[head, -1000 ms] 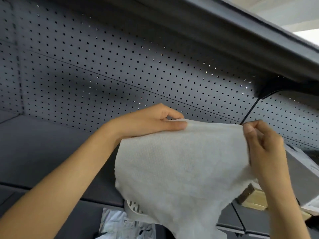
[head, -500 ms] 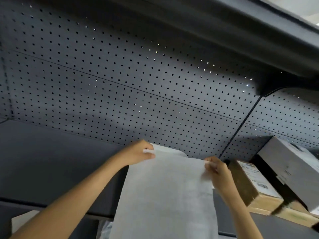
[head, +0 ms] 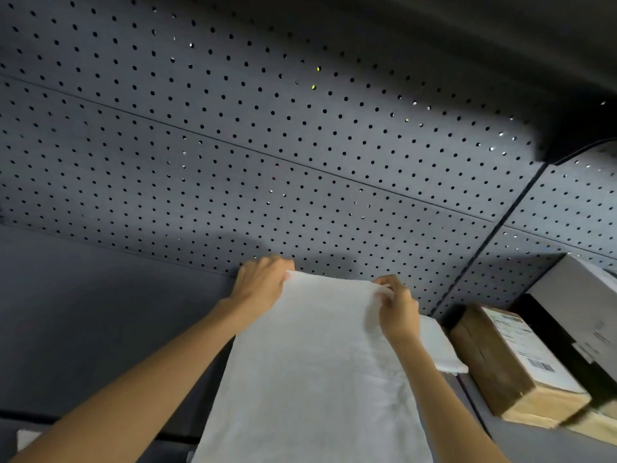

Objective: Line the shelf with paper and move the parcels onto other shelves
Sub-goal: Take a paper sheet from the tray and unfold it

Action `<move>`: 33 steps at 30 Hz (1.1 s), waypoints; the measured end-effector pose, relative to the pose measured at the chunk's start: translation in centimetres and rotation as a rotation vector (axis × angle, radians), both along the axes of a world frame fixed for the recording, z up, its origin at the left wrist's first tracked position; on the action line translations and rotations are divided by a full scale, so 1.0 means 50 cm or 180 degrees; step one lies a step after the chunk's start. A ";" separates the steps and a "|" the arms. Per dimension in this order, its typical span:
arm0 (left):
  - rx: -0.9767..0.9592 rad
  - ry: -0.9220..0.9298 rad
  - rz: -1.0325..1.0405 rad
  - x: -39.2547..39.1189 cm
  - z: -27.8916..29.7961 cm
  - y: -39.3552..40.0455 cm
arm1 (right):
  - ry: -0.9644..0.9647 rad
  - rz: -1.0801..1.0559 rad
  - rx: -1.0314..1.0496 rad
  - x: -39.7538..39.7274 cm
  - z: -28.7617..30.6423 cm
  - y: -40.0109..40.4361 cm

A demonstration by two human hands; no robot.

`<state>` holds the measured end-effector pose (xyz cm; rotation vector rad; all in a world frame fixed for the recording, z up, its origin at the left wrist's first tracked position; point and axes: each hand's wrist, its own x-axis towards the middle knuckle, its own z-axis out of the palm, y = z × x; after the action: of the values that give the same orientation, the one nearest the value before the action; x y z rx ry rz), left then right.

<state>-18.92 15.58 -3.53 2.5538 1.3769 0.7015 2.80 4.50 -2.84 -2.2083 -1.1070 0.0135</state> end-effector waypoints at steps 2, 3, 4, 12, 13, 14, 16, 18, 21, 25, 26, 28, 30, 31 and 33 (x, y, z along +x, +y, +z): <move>0.0125 0.0122 0.0039 0.006 -0.015 0.005 | -0.0090 -0.0066 -0.0097 0.000 -0.015 0.014; 0.0163 0.0146 0.0016 0.008 -0.023 0.005 | -0.0122 -0.0095 -0.0116 -0.001 -0.025 0.015; 0.0201 0.0137 -0.0024 0.011 -0.032 0.005 | -0.0181 -0.0111 -0.0109 -0.001 -0.038 0.015; 0.0379 -0.0020 -0.0270 0.032 -0.042 0.045 | -0.0213 -0.0039 0.0041 0.018 -0.051 0.033; 0.0433 -0.0020 -0.0299 0.034 -0.037 0.047 | -0.0226 -0.0040 0.0047 0.017 -0.046 0.035; 0.0516 -0.0014 -0.0307 0.035 -0.036 0.048 | -0.0337 -0.0037 -0.0009 0.014 -0.041 0.035; 0.0799 0.0069 -0.0375 0.035 -0.039 0.044 | -0.0723 -0.0048 -0.0288 0.003 -0.036 0.026; 0.1100 0.0189 -0.0525 0.035 -0.040 0.023 | -0.1024 0.0035 -0.0264 -0.021 -0.038 0.011; 0.0224 0.0712 -0.1126 0.047 -0.043 -0.050 | -0.0987 0.0743 -0.0447 -0.077 -0.060 -0.011; -0.1191 0.1651 -0.1154 0.037 -0.057 -0.093 | -0.0502 0.0927 -0.1636 -0.118 -0.103 -0.032; -0.1199 0.1666 -0.1115 0.031 -0.066 -0.090 | -0.0468 0.0852 -0.1667 -0.117 -0.109 -0.037; -0.1240 0.1702 -0.0994 0.019 -0.070 -0.084 | -0.0514 0.0732 -0.1656 -0.110 -0.112 -0.049; -0.1273 0.1721 -0.0896 0.013 -0.070 -0.084 | -0.0460 0.0710 -0.1634 -0.102 -0.109 -0.057; -0.1276 0.1741 -0.0876 0.013 -0.071 -0.085 | -0.0430 0.0722 -0.1621 -0.100 -0.107 -0.059; -0.1257 0.1732 -0.0852 0.014 -0.070 -0.089 | -0.0413 0.0739 -0.1571 -0.105 -0.100 -0.064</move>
<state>-18.24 11.14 -7.03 2.6061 1.1070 -0.3078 -2.42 1.30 -7.86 -2.5171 -1.5616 0.2736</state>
